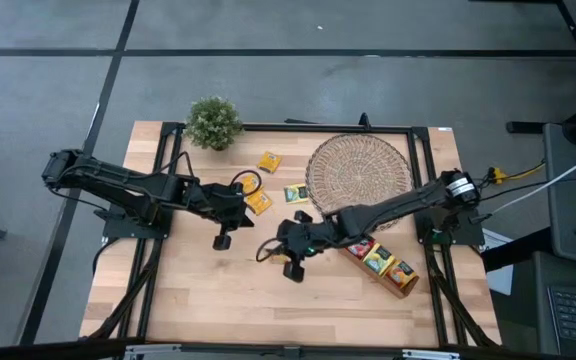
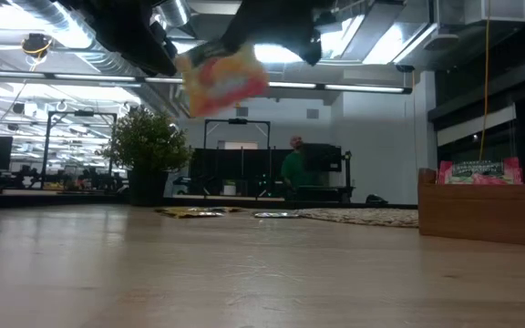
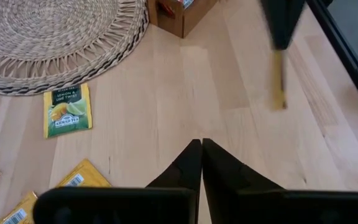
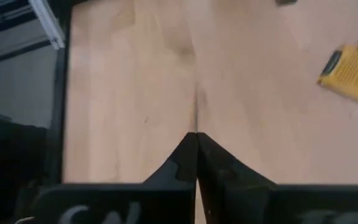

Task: Pick & Place Tea
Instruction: Put the orange tea bag into the right slot of the wooden organizer

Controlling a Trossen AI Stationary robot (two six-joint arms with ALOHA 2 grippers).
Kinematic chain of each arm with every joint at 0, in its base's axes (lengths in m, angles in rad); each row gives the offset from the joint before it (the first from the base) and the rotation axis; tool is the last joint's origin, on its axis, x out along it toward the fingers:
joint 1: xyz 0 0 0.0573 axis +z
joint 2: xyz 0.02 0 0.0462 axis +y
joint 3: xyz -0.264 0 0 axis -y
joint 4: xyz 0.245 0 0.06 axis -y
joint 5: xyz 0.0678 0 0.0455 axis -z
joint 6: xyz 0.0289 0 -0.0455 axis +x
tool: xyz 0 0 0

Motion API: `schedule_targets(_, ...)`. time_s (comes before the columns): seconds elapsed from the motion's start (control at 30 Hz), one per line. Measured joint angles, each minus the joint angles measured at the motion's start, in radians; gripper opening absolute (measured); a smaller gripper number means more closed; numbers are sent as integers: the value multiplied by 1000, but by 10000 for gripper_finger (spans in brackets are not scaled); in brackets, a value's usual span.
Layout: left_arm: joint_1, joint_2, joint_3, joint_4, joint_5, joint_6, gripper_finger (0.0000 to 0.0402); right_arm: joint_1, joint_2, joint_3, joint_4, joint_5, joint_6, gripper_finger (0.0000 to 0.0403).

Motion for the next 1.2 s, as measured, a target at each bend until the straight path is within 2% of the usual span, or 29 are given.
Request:
schedule_targets(0.1,0,0,0,0,0,-1,12,32,-29,0,-60,-3,83,7)
schedule_targets(0.2,0,0,0,0,0,-1,12,76,-54,0,-114,40,164,6)
schedule_targets(0.4,0,0,0,-1,-1,-1,7,190,-101,0,-234,212,360,5)
schedule_targets(0.83,0,0,0,8,-3,8,11,454,-107,0,-531,609,933,3)
schedule_targets(1.07,0,0,0,8,-3,8,7,554,-107,0,-784,614,1290,3)
schedule_targets(1.2,0,0,0,12,-3,6,10,601,-107,0,-955,503,1490,3)
